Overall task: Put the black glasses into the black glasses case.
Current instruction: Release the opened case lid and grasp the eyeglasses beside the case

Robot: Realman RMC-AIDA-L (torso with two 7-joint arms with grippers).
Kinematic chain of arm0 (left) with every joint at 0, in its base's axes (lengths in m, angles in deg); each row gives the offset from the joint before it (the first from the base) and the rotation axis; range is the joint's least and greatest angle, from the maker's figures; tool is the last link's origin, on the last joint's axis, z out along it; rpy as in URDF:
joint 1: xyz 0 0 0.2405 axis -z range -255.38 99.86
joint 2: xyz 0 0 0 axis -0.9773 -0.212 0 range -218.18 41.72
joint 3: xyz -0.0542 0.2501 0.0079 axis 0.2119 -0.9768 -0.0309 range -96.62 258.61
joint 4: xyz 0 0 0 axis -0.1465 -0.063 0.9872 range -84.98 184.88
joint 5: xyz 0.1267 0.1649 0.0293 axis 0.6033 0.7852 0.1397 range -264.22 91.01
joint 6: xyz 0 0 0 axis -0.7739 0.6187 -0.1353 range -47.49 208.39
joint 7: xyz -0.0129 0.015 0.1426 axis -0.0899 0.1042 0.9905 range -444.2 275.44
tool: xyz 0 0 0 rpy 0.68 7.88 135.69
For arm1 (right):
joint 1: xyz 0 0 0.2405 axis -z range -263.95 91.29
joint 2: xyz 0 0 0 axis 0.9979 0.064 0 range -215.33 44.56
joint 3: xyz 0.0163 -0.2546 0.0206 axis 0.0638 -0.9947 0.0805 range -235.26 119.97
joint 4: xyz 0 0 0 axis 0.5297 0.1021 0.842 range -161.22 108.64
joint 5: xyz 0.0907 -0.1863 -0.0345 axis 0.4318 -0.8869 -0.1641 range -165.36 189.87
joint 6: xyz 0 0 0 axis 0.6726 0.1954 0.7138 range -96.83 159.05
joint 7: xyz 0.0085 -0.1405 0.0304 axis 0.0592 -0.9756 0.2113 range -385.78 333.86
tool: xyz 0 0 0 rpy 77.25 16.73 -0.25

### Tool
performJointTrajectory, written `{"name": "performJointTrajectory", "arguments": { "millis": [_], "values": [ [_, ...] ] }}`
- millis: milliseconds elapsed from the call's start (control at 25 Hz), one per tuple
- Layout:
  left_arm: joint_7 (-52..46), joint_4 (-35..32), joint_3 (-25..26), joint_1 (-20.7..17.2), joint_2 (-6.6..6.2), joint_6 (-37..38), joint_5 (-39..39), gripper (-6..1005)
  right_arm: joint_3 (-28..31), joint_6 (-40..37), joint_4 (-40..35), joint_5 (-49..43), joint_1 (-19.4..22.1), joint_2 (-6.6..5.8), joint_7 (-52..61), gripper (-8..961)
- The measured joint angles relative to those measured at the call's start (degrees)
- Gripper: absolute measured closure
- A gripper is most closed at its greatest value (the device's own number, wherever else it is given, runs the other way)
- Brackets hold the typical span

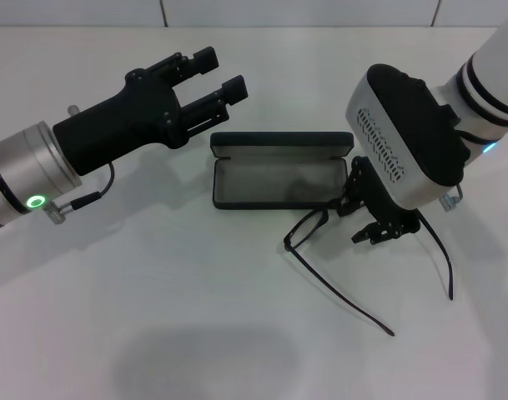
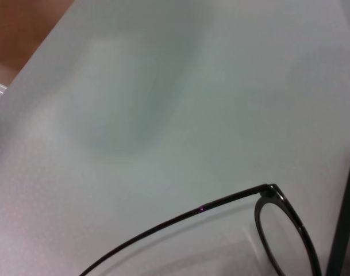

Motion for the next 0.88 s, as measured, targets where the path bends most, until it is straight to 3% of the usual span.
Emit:
{"name": "performJointTrajectory", "arguments": {
  "millis": [40,120,440,640,880],
  "values": [
    [0.0,0.0,0.0,0.0,0.02,0.0,0.0,312,0.0,0.0,0.0,-0.1,0.0,0.0,0.2,474],
    [0.0,0.0,0.0,0.0,0.06,0.0,0.0,313,0.2,0.0,0.0,-0.2,0.1,0.0,0.7,675],
    [-0.1,0.2,-0.1,0.0,0.1,0.2,-0.1,313,3.1,-1.5,-3.7,-0.1,2.8,-0.29,1.3,818],
    [-0.5,0.2,-0.2,0.0,0.1,1.0,-0.2,314,8.1,-6.3,-11.9,0.2,8.3,-0.4,0.8,894],
    [-0.3,0.2,-0.2,0.2,0.04,1.8,-0.2,314,8.4,-6.2,-20.0,0.2,15.0,-0.31,0.8,930]
  ]
}}
